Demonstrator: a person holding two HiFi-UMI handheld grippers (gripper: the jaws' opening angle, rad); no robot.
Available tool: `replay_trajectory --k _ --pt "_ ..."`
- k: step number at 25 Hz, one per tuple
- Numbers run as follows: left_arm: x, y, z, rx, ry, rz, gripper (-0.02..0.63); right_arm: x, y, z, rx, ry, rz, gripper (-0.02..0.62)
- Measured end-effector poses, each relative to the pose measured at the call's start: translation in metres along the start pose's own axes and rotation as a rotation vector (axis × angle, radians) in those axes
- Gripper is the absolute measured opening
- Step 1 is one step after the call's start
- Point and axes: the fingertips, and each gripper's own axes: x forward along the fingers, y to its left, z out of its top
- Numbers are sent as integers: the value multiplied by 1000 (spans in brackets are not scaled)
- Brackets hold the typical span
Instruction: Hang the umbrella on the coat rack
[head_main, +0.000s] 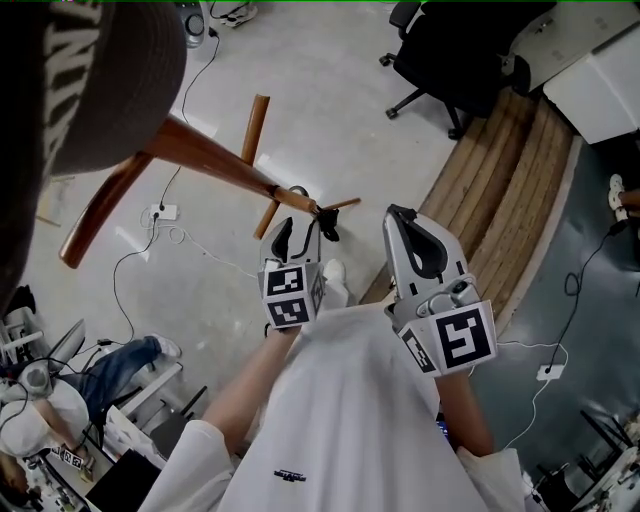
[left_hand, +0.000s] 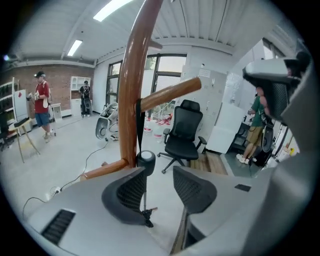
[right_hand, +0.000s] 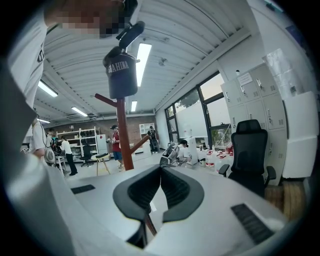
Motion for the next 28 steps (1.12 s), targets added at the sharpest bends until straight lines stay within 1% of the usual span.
replay_trajectory --k 1,2,3,7,9,11,15,19,22,25,28 --pt "-6 -1 4 -6 -12 -18 171 -1 1 0 -3 -1 -3 6" --pt "-13 -1 8 -12 -26 -30 159 -2 1 -1 -5 -2 -8 6" --pt "-20 0 13 -14 -46 -36 130 -3 1 -1 -4 -3 -13 6" --pt "-55 7 43 19 -148 -34 43 -9 1 -3 14 -10 -37 6" --pt "-71 9 57 40 -188 -37 40 -10 2 -2 14 -13 -47 6" --pt "-84 12 68 41 -216 -43 11 -11 3 -1 8 -15 -54 6" --pt "-110 13 88 46 -261 -47 10 -11 7 0 -6 -14 -51 6" --pt "-134 10 103 72 -286 -45 9 -7 19 -1 -14 -2 -18 6" --pt "-146 10 106 59 -281 -47 9 -4 31 0 -26 16 21 6" --pt "-150 14 105 32 -267 -44 9 0 42 -7 -21 71 68 6" --pt "-151 19 102 14 -260 -36 9 4 53 -14 -27 99 110 6"
